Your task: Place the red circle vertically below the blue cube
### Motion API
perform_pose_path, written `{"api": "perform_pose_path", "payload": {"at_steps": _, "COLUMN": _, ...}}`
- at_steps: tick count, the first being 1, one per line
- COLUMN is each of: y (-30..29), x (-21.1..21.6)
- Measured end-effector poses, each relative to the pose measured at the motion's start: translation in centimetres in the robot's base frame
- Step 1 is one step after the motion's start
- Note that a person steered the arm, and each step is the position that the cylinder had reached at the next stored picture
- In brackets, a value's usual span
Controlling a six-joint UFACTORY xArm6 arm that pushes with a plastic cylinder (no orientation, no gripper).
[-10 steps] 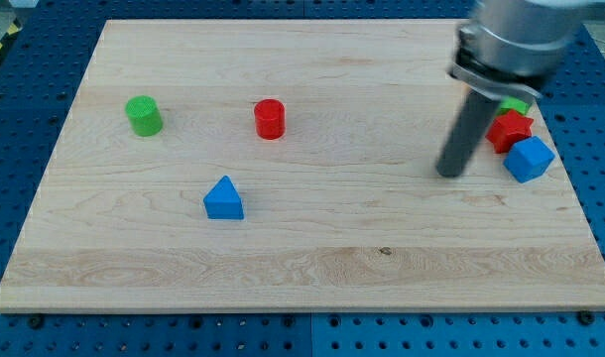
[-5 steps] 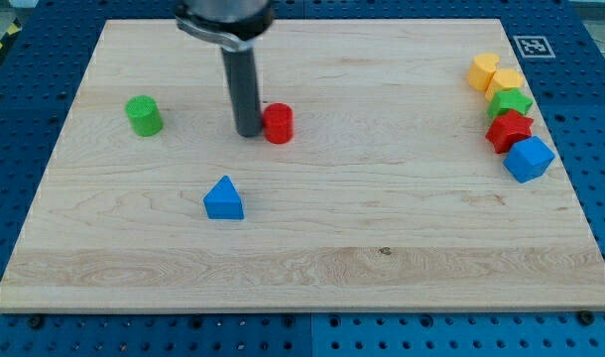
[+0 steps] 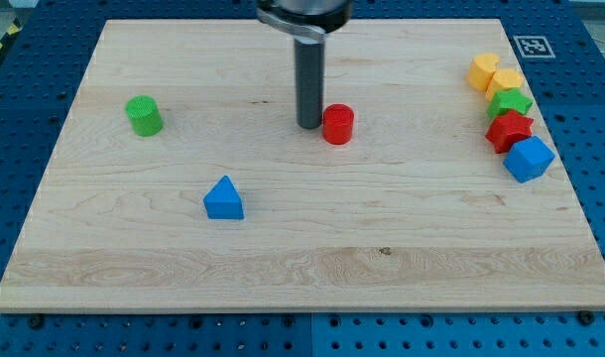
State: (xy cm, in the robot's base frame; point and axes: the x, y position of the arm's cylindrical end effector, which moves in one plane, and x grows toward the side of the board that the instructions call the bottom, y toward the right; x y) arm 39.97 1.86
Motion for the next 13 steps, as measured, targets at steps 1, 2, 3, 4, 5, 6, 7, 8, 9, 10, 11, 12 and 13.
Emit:
{"api": "perform_pose_path", "payload": {"at_steps": 1, "y": 6.1, "x": 2.2}}
{"api": "perform_pose_path", "payload": {"at_steps": 2, "y": 10.0, "x": 4.8}}
{"api": "perform_pose_path", "payload": {"at_steps": 3, "y": 10.1, "x": 3.9}}
{"api": "perform_pose_path", "payload": {"at_steps": 4, "y": 10.0, "x": 0.9}}
{"api": "perform_pose_path", "payload": {"at_steps": 5, "y": 12.4, "x": 0.2}}
{"api": "perform_pose_path", "payload": {"at_steps": 6, "y": 14.9, "x": 4.0}}
{"api": "perform_pose_path", "payload": {"at_steps": 7, "y": 15.4, "x": 9.5}}
{"api": "perform_pose_path", "payload": {"at_steps": 8, "y": 15.2, "x": 10.1}}
{"api": "perform_pose_path", "payload": {"at_steps": 9, "y": 11.4, "x": 9.8}}
{"api": "perform_pose_path", "payload": {"at_steps": 10, "y": 10.5, "x": 12.6}}
{"api": "perform_pose_path", "payload": {"at_steps": 11, "y": 13.9, "x": 13.4}}
{"api": "perform_pose_path", "payload": {"at_steps": 12, "y": 18.9, "x": 13.4}}
{"api": "perform_pose_path", "payload": {"at_steps": 13, "y": 19.6, "x": 13.7}}
